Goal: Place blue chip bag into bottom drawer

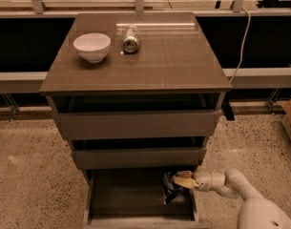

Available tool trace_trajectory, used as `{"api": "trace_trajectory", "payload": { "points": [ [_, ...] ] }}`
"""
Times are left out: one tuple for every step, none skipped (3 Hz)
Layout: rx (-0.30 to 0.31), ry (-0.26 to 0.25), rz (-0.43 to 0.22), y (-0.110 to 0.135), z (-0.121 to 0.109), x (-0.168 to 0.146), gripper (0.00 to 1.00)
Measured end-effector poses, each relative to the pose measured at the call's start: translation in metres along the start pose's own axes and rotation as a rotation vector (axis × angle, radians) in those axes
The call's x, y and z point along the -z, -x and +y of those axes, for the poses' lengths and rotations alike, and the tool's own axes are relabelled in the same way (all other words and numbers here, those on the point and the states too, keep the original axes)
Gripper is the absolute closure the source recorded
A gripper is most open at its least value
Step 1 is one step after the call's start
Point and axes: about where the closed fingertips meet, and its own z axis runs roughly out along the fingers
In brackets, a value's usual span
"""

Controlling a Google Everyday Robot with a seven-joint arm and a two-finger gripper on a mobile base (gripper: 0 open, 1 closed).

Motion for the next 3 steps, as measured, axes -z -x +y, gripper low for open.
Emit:
{"api": "trace_trajectory", "payload": {
  "points": [
    [0.001,0.03,0.057,-0.0192,-0.0068,-0.0044,0.61],
    [0.002,0.031,0.057,-0.0191,-0.0078,-0.0065,0.37],
    [0.0,0.033,0.057,-0.0197,-0.0082,-0.0093,0.15]
  ]
}}
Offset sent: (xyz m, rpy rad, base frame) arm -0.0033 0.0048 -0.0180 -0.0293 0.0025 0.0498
